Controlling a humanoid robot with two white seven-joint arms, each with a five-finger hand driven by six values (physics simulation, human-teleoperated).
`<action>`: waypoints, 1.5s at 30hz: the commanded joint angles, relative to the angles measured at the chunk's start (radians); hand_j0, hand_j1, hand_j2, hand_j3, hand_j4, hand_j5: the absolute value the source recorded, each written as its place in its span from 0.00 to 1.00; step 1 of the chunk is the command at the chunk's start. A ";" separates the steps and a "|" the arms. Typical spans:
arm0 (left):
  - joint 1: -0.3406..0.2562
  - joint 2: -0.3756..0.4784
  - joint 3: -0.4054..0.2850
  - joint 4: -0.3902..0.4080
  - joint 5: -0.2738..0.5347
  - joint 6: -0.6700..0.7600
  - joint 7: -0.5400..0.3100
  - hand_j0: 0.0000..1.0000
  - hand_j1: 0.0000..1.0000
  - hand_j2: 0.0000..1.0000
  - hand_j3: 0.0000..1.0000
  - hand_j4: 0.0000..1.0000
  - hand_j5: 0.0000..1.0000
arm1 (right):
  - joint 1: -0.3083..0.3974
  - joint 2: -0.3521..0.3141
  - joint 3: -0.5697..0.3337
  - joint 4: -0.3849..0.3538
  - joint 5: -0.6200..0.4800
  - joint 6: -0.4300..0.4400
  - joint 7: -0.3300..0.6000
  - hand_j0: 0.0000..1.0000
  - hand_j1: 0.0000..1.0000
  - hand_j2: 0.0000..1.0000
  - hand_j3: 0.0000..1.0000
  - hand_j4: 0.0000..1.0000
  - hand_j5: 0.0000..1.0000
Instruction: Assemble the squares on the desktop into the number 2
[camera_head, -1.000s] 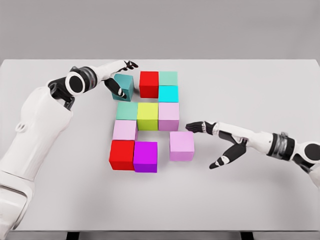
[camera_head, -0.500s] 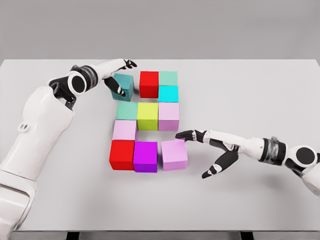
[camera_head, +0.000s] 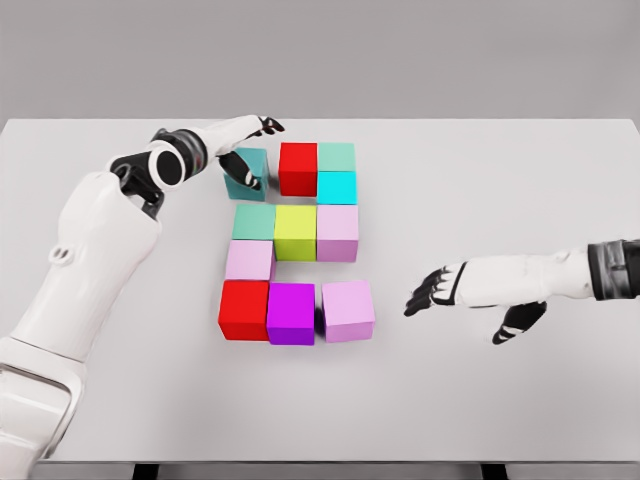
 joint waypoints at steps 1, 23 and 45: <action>0.000 -0.005 0.001 0.000 -0.004 -0.001 0.000 0.92 0.92 0.92 0.92 0.92 0.92 | 0.000 -0.024 -0.007 -0.071 0.281 0.002 0.000 1.00 1.00 1.00 1.00 1.00 1.00; 0.006 0.007 0.007 -0.020 0.004 -0.003 0.000 0.93 0.93 0.93 0.93 0.93 0.93 | -0.034 0.098 0.001 -0.071 0.235 0.002 0.000 1.00 1.00 1.00 1.00 1.00 1.00; -0.038 0.547 -0.145 -0.195 0.202 -0.343 0.000 1.00 1.00 1.00 1.00 1.00 1.00 | -0.051 0.144 0.016 -0.073 0.233 0.002 0.000 1.00 1.00 1.00 1.00 1.00 1.00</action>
